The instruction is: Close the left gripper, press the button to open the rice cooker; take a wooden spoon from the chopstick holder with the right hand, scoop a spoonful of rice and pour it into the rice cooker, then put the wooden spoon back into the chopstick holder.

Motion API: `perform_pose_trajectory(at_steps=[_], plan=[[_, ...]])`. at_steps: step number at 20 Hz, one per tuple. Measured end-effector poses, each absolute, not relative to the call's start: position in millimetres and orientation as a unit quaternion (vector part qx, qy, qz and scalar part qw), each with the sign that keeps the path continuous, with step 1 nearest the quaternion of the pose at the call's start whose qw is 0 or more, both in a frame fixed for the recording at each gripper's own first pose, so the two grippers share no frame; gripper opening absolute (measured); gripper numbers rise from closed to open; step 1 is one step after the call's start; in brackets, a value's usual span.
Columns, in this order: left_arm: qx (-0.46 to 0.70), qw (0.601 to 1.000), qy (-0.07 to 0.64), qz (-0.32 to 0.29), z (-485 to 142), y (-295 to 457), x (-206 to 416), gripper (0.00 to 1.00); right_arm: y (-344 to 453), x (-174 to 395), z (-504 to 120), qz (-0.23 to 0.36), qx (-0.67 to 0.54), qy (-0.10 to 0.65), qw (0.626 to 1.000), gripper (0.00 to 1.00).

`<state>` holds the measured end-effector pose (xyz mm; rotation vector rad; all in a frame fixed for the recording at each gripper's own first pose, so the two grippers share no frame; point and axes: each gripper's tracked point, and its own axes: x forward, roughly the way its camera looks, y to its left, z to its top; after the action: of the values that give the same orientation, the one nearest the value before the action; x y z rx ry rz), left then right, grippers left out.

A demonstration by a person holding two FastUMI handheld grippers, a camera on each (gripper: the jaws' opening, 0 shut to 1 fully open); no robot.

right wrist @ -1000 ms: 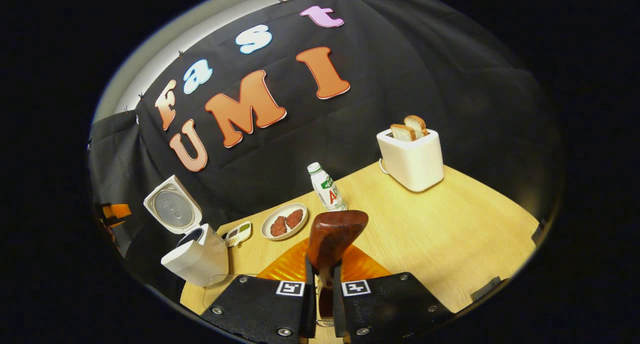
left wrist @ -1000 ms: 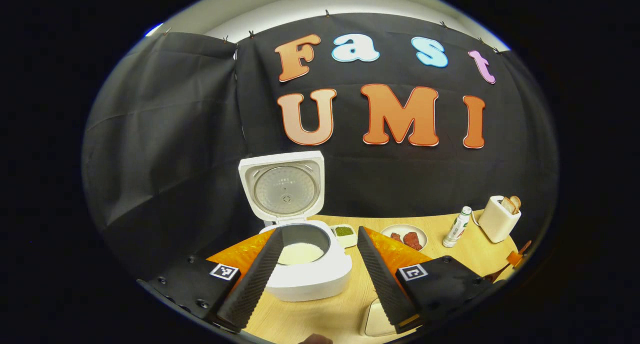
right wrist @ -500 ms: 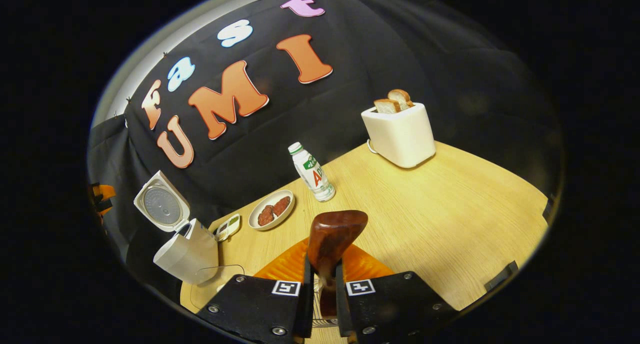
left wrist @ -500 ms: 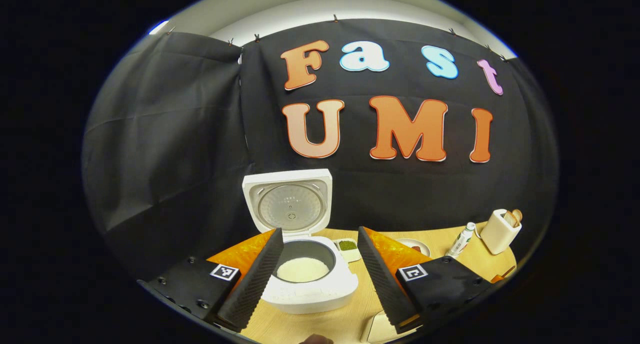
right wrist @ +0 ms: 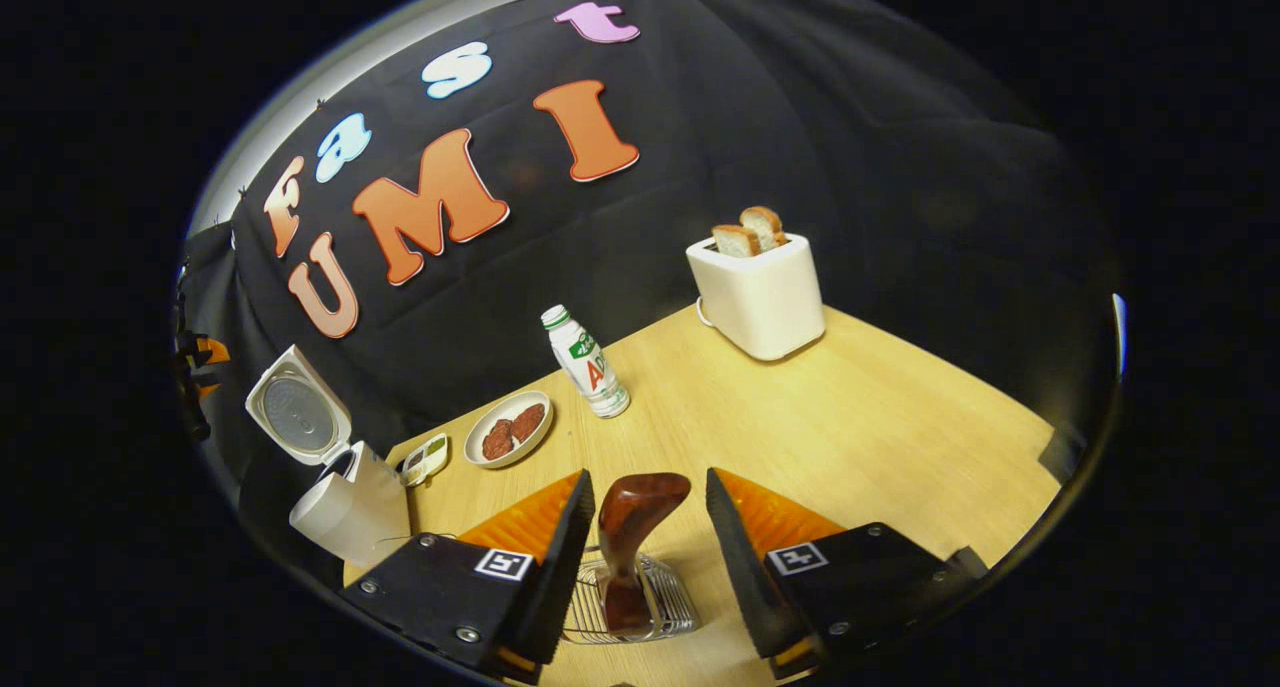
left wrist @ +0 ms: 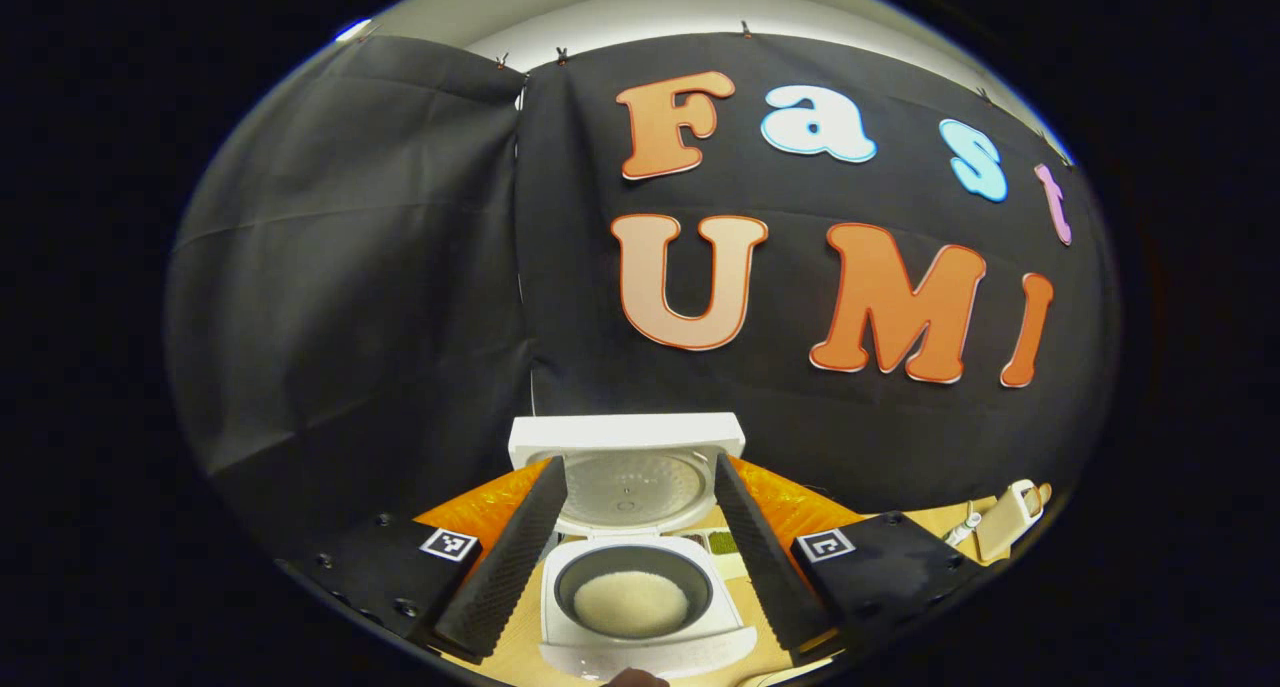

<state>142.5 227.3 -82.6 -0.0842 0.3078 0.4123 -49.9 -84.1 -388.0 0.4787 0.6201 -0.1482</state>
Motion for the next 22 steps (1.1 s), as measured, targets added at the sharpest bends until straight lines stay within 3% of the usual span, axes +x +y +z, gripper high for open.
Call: perform_pose_trajectory(at_steps=[1, 3, 13, 18, 22], plan=[[-0.041, 0.966, 0.153, 0.204, -82, 234, 156, 1.00, -88, -54, -380, -0.079, 0.228, 0.298, 0.924, 0.77], [-0.027, 0.965, 0.153, 0.212, -82, 251, 181, 0.97, -98, -66, -362, -0.094, 0.212, 0.286, 0.930, 0.82], [0.046, 0.959, 0.182, 0.212, -114, 290, 291, 0.97, -131, -128, -263, -0.186, 0.194, 0.213, 0.940, 0.89], [0.024, 0.946, 0.254, 0.201, -165, 287, 302, 1.00, -132, -136, -242, -0.199, 0.188, 0.195, 0.942, 0.89], [-0.048, 0.945, 0.260, 0.192, -173, 280, 295, 1.00, -127, -132, -239, -0.184, 0.186, 0.193, 0.946, 0.89]])
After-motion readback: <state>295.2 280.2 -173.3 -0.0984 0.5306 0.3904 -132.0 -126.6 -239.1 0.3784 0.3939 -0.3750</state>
